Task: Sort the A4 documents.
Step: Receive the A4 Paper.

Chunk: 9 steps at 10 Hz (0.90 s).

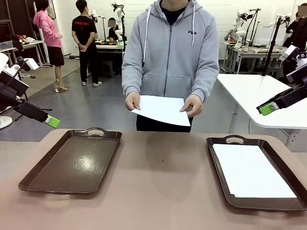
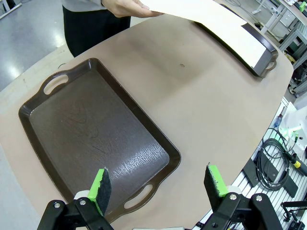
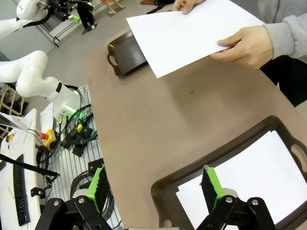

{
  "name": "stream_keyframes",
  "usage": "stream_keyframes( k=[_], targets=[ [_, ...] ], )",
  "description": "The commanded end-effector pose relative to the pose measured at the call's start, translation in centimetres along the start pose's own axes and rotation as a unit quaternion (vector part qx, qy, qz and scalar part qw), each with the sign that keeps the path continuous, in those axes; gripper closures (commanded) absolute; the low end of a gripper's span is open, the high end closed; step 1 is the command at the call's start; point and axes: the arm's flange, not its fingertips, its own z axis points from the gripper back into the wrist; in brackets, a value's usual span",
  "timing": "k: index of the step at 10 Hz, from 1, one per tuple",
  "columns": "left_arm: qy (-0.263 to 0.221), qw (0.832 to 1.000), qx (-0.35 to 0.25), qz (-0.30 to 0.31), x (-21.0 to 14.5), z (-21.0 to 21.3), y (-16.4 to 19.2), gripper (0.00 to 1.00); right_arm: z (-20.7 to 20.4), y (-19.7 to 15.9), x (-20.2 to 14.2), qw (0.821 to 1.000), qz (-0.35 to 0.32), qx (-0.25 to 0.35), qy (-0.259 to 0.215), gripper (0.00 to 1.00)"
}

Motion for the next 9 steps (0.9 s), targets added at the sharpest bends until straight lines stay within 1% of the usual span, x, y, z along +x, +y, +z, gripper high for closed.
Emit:
stream_keyframes(
  k=[1, 9],
  targets=[
    [-0.002, 1.000, -0.004, 0.001, -0.03, -0.01, 0.05, 0.00, -0.02, -0.04, 0.00, 1.000, 0.001, 0.003, -0.002, 0.00],
    [-0.002, 1.000, -0.004, 0.001, -0.03, -0.01, 0.05, 0.00, -0.02, -0.04, 0.00, 1.000, 0.001, 0.003, -0.002, 0.00]
  ],
)
